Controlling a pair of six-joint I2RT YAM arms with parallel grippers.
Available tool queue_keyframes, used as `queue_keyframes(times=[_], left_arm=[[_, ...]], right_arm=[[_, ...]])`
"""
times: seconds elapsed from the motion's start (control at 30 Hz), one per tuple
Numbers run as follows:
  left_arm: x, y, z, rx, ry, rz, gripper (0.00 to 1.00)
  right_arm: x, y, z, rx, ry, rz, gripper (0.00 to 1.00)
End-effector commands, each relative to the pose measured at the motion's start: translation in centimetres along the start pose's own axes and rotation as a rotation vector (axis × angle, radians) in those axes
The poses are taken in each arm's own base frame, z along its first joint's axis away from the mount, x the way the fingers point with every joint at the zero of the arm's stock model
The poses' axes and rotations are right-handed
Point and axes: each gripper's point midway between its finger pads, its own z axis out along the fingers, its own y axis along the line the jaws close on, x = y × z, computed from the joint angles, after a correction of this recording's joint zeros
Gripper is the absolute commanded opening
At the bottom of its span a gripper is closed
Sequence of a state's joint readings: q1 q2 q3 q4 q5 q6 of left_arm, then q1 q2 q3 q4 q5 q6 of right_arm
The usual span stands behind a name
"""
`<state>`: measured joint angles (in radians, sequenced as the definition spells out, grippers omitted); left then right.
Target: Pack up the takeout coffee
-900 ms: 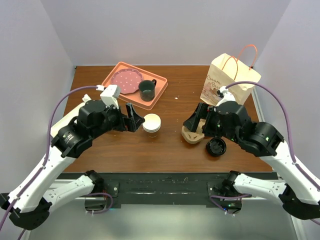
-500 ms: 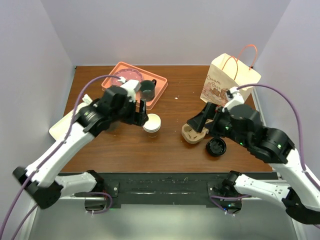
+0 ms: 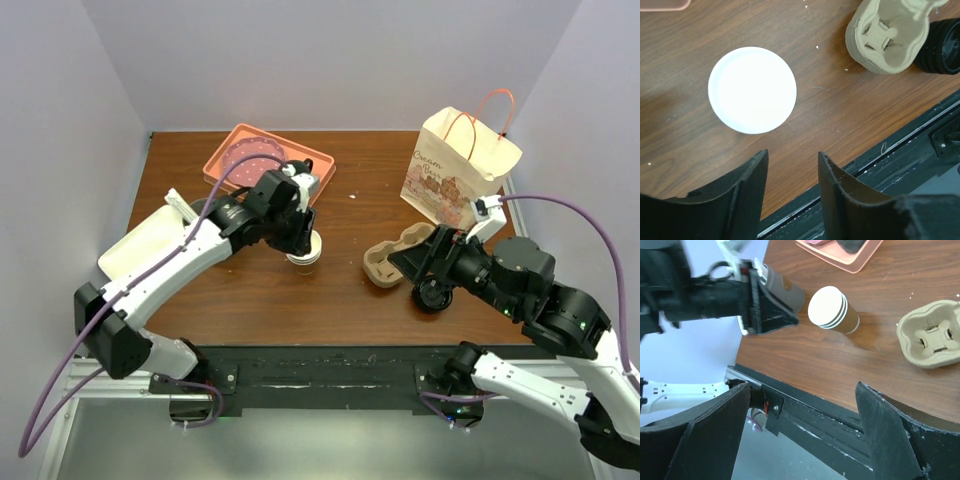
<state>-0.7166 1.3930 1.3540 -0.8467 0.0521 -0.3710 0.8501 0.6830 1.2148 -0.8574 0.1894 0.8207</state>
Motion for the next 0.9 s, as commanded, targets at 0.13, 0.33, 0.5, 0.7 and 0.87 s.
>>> queue_keyframes(times=[0.13,0.33,0.5,0.7,0.87], left_arm=[[-0.6,-2.0,3.4,0.044,0.025,0.071,0.43],[-0.3,-1.0,5.2,-0.008,0.050,0.101,0.38],[-0.1,-0.6,6.1,-0.025,0.062,0.116,0.36],[1.0,-0.5,7.3,-0.018,0.085,0.115,0.36],[1.0,-0.2,7.9,-0.029,0.083,0.130,0.33]], right_arm=[[-1.3,1.2,-0.1,-0.026,-0.028,-0.030,0.90],[-1.2,1.1,-0.8,-0.041,-0.038,0.013,0.88],[-1.8,0.9,-1.7,-0.055,-0.078,0.046,0.87],[-1.8,0.7,-2.0,-0.047,-0.081,0.048,0.87],[-1.8,0.6,-1.9,-0.036,-0.081,0.052,0.87]])
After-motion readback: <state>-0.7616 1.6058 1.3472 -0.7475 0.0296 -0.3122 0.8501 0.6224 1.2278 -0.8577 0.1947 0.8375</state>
